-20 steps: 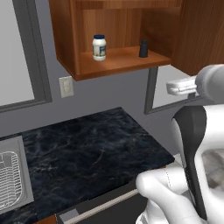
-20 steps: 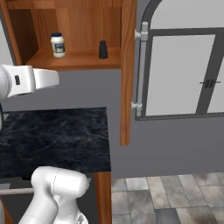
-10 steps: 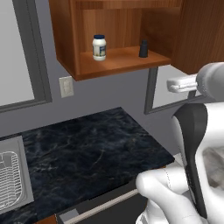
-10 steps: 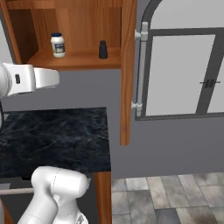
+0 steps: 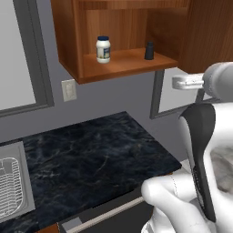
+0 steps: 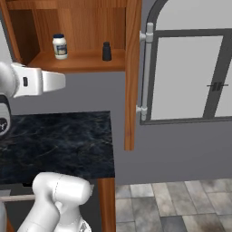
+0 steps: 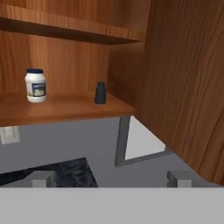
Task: Collect the turmeric, mayonnaise, and shaker from the cabinet and place them next to the stove.
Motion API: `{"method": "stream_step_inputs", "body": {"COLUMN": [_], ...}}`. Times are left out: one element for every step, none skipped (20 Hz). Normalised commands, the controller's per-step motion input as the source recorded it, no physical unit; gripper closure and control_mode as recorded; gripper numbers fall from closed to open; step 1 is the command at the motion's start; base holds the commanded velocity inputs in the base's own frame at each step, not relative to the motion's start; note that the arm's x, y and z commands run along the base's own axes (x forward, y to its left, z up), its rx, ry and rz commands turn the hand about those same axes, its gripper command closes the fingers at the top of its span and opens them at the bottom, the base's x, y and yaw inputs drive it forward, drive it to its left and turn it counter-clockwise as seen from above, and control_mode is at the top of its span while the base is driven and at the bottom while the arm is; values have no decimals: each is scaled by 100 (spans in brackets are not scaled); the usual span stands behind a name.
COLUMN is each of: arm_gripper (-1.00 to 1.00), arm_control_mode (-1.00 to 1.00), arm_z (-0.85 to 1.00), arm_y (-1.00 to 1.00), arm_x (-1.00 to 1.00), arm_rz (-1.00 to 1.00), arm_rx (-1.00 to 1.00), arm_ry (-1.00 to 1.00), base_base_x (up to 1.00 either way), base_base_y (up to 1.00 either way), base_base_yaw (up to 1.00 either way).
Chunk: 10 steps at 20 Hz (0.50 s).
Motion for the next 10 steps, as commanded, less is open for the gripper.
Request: {"method": "stream_step_inputs", "body": {"arm_gripper": [-100,-100,-100,-100,-100,-100,-100,-100,-100,-100], "arm_control_mode": [-100,-100,-100,-100,-100,-100,-100,-100,-100,-100], "arm_z": [11,12,14,16,16,17,18,16,16,14], "arm_y": [0,0,0,0,0,0,2,4,4,4], "arm_x": [35,38,41,43,46,48,52,52,52,50], "arm_rz": [1,0,0,0,0,0,0,0,0,0], "arm_rx": [10,9,9,9,9,9,9,9,9,8], "arm_ry": [0,0,0,0,0,0,0,0,0,0], "base_base_x": [0,0,0,0,0,0,0,0,0,0], "base_base_y": [0,0,0,0,0,0,0,0,0,0], "base_base_yaw": [0,0,0,0,0,0,0,0,0,0]}}
